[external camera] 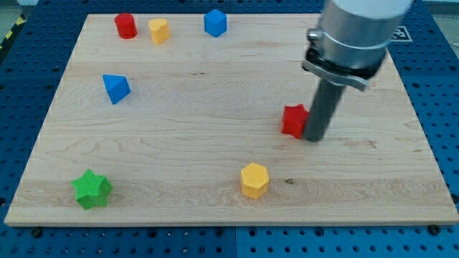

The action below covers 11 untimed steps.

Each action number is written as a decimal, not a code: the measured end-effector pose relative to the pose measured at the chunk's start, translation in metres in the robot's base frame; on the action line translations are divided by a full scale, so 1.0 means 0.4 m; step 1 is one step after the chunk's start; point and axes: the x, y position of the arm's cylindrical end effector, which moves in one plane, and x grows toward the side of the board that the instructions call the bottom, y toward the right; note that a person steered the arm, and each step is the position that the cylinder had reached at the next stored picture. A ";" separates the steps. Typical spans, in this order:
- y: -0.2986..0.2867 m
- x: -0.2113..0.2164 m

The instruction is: Push the red star diagonally towards the yellow heart

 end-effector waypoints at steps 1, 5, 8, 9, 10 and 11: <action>-0.093 -0.070; -0.483 -0.417; -0.546 -0.413; -0.403 -0.413; -0.271 -0.413; -0.272 -0.429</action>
